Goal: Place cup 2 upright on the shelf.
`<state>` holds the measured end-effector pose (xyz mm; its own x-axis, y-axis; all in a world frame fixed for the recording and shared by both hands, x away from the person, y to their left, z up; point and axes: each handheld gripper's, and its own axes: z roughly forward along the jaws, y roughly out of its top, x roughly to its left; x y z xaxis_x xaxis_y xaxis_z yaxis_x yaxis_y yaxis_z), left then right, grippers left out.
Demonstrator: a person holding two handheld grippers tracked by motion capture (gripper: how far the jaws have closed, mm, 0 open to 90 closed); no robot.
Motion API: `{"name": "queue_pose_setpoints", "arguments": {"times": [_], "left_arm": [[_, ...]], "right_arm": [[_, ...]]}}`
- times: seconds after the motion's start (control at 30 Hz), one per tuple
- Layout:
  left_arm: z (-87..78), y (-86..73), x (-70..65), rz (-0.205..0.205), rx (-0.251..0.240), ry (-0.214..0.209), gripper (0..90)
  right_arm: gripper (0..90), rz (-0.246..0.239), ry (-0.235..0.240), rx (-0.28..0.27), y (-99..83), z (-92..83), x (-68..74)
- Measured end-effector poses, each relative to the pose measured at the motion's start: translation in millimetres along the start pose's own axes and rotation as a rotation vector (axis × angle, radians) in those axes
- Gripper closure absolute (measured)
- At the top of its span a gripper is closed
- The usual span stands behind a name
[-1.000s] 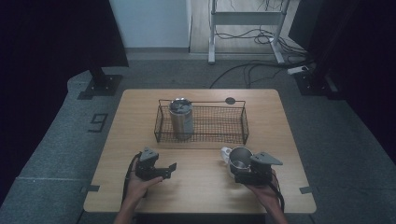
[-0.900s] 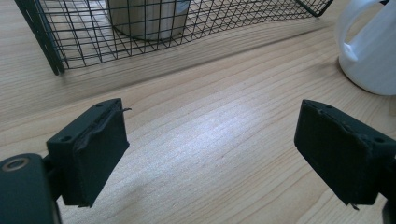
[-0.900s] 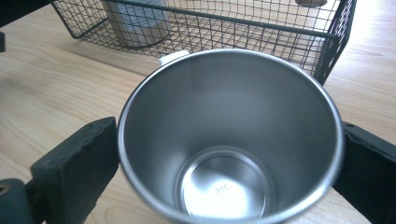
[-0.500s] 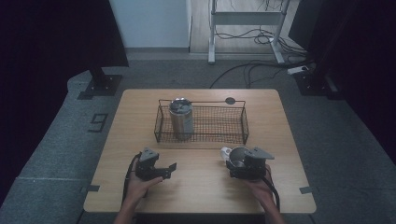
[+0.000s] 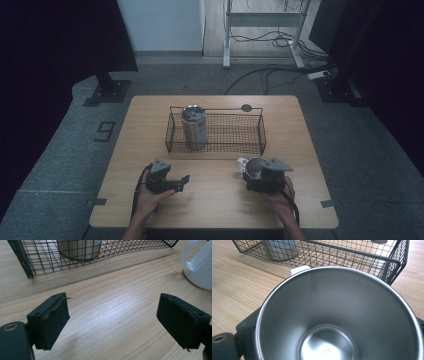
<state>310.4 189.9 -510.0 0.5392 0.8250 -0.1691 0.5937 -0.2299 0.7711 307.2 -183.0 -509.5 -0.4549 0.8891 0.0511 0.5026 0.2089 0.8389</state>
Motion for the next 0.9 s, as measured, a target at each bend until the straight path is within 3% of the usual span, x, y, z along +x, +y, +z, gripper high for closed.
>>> {"name": "queue_pose_setpoints", "arguments": {"times": [0.53, 0.9], "left_arm": [[-2.4, 0.3, 2.1, -0.010, 0.006, -0.007, 11.8], [-5.5, 0.5, 2.9, -0.021, 0.001, -0.021, 11.8]], "right_arm": [[5.9, 0.007, 0.045, -0.025, 10.6, -16.3, -4.1], [6.0, -0.003, 0.069, -0.046, 22.6, -26.5, 2.5]]}}
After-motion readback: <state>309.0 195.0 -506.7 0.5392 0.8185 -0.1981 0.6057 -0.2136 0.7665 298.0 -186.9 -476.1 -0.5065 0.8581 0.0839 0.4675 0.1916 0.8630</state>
